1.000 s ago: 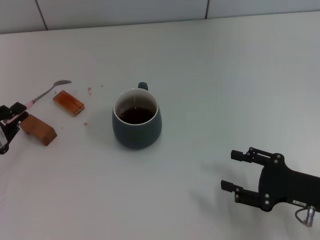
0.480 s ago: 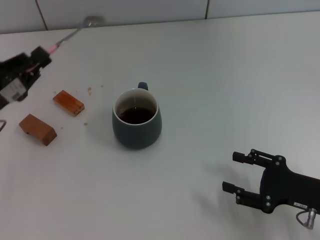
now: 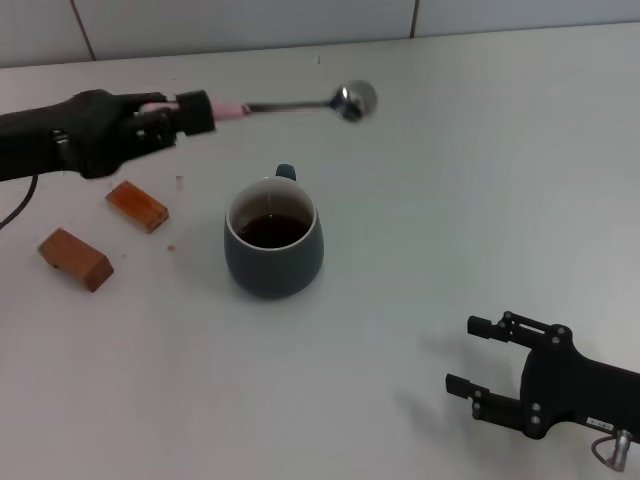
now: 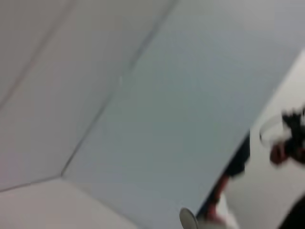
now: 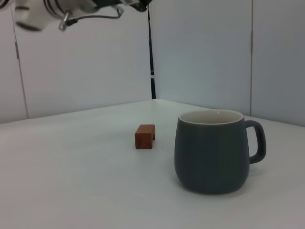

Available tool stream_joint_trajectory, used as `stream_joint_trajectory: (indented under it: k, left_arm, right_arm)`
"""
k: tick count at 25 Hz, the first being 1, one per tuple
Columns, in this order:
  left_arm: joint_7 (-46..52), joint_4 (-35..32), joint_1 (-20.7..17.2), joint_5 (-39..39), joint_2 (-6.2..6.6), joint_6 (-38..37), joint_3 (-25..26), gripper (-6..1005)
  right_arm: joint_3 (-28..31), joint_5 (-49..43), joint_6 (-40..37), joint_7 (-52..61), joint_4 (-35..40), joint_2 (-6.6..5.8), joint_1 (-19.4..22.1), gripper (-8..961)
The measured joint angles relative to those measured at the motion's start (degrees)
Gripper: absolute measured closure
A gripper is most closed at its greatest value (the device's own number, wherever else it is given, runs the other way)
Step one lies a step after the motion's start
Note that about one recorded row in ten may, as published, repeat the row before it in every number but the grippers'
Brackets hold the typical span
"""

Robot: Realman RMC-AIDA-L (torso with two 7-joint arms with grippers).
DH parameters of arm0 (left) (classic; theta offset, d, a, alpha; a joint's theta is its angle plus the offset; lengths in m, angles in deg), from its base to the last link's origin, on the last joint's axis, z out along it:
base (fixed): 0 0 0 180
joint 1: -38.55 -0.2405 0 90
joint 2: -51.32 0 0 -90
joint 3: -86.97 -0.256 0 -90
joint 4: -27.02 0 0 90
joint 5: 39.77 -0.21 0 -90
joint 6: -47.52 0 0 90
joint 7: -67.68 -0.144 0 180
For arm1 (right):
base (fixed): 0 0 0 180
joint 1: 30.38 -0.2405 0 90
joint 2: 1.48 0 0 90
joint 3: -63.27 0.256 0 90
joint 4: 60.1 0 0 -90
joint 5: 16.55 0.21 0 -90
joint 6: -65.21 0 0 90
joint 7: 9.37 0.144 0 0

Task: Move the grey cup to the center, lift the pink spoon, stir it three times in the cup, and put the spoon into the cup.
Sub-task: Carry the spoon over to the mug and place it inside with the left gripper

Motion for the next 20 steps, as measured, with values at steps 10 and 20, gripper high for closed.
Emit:
stream_joint_trajectory:
  k: [10,20]
  left_arm:
    - [2.3,-32.7,-2.8,-3.1,-0.16,5.9,-20.6,862]
    - [7.8,-46.9,-3.5,-17.9,-0.25,11.4,-36.3,862]
  right_arm:
    - [0.0,0.0,0.0,0.0,-0.9,0.0,0.7,223]
    - [0.1,0.0,0.0,0.0,-0.9,0.0,1.1,223]
